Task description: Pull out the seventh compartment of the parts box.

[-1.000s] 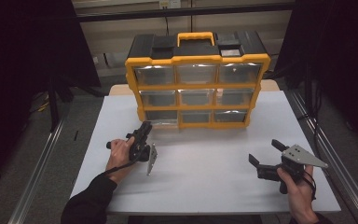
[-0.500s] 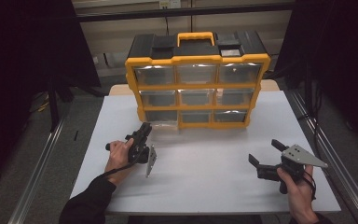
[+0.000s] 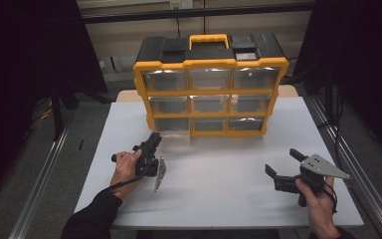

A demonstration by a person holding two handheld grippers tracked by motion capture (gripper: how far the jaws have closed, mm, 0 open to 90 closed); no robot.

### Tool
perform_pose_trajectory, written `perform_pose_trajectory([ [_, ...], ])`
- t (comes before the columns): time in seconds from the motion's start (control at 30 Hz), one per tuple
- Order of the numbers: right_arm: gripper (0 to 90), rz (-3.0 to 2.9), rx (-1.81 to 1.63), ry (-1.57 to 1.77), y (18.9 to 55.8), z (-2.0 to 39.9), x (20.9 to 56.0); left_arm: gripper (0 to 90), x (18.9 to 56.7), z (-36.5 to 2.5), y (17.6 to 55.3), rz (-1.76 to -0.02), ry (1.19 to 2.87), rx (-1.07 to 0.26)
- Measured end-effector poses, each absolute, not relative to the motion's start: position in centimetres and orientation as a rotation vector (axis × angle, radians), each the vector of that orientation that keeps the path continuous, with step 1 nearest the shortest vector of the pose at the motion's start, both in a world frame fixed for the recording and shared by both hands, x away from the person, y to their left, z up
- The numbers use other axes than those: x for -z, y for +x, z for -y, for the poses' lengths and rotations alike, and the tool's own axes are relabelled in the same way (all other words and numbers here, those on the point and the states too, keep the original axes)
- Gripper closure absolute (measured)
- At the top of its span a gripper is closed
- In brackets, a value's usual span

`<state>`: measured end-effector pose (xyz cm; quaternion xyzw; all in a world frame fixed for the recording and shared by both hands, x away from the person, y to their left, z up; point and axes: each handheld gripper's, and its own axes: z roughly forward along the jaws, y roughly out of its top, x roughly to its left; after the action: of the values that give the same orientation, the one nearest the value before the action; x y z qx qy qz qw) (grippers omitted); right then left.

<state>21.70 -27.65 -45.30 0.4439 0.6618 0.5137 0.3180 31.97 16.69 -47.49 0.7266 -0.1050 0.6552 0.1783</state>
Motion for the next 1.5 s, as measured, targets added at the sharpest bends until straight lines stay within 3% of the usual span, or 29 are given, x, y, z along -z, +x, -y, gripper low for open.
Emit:
perform_pose_trajectory([
  [0.7, 0.1, -1.743, -1.35, 1.165, 21.7, 27.6, 45.3, 77.3, 47.6, -16.9, 31.0, 0.269, 1.996, -1.787],
  [1.17, 0.1, -1.743, -1.349, 1.165, 21.7, 27.6, 45.3, 77.3, 47.2, -17.1, 30.2, 0.289, 2.042, -1.836],
  [1.5, 0.1, -1.741, -1.35, 1.164, 21.7, 27.6, 45.3, 77.0, 47.4, -17.4, 30.1, 0.26, 2.019, -1.777],
])
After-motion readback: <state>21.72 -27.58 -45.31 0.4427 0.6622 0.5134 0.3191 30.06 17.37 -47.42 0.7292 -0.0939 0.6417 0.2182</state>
